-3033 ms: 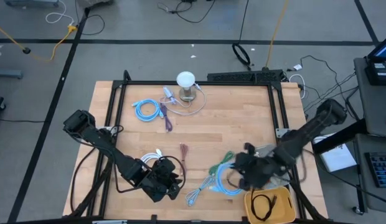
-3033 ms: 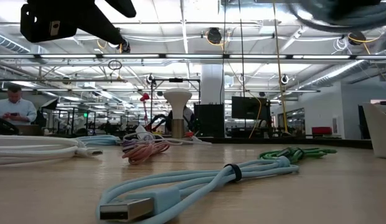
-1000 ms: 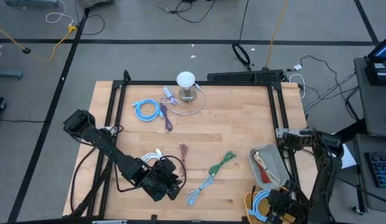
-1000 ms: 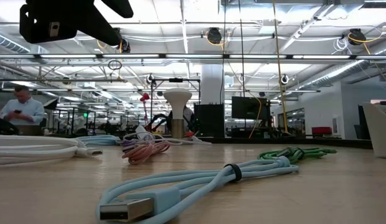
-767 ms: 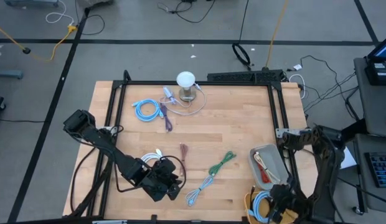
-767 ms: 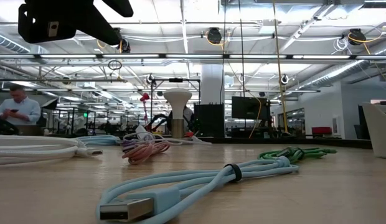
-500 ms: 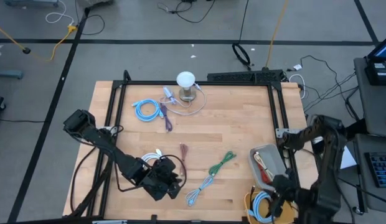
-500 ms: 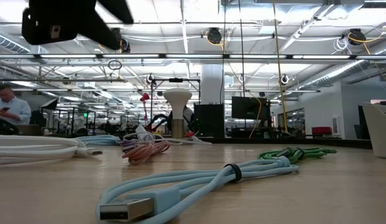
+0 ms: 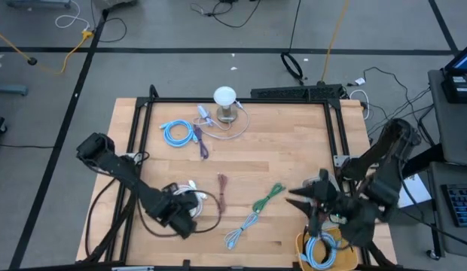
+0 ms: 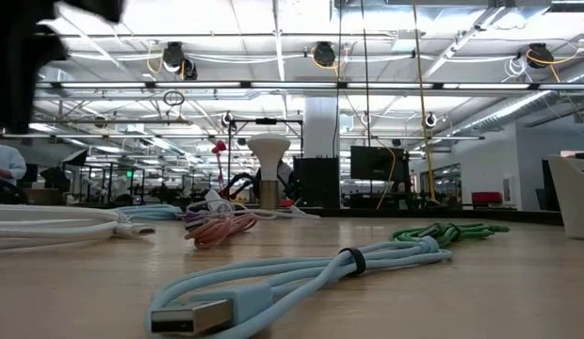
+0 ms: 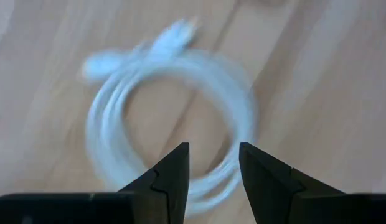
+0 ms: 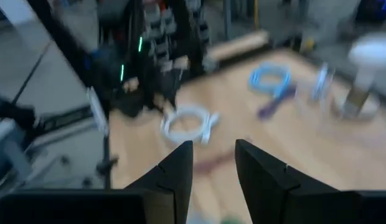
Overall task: Pick & Place USB Port
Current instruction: Put the violet USB cable into the gray bin
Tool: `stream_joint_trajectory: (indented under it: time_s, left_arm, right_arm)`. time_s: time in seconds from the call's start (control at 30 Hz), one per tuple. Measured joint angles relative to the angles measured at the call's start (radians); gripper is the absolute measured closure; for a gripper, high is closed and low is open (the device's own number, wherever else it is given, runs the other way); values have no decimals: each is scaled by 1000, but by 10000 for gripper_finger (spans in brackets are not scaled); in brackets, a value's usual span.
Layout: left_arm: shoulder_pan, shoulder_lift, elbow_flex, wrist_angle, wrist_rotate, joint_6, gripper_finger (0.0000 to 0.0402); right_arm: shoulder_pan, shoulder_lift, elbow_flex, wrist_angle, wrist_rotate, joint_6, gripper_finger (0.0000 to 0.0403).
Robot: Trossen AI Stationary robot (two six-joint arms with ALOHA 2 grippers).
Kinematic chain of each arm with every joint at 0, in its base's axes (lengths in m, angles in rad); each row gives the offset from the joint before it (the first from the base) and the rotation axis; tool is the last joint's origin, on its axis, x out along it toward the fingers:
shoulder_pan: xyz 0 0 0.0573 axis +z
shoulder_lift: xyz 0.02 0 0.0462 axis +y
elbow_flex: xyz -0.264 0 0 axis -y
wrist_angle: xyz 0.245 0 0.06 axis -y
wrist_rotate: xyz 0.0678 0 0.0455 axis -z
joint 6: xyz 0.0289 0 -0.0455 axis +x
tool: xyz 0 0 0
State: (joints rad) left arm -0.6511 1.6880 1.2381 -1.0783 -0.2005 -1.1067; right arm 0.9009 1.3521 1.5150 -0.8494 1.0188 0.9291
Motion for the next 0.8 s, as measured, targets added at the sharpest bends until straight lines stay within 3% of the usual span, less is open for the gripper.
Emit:
stream_joint_trajectory:
  time_s: [0.17, 0.37, 0.53, 0.7, 0.8]
  left_arm:
    - [-22, 0, -4, -11, -67, -68, 257]
    - [38, 0, -4, 43, -185, -48, 257]
    - [180, 0, -16, 186, -187, -35, 257]
    - [359, 1, -18, 276, -32, 16, 256]
    - [441, 1, -19, 275, 14, 58, 256]
  right_arm:
    - [-62, -32, 0, 168, 88, -261, 291]
    - [-156, -36, -9, 181, 94, -393, 291]
    - [-297, -35, -81, 190, -82, -308, 291]
    - [-393, -35, -169, 350, -261, -212, 291]
    - [-408, -34, -190, 414, -287, -235, 291]
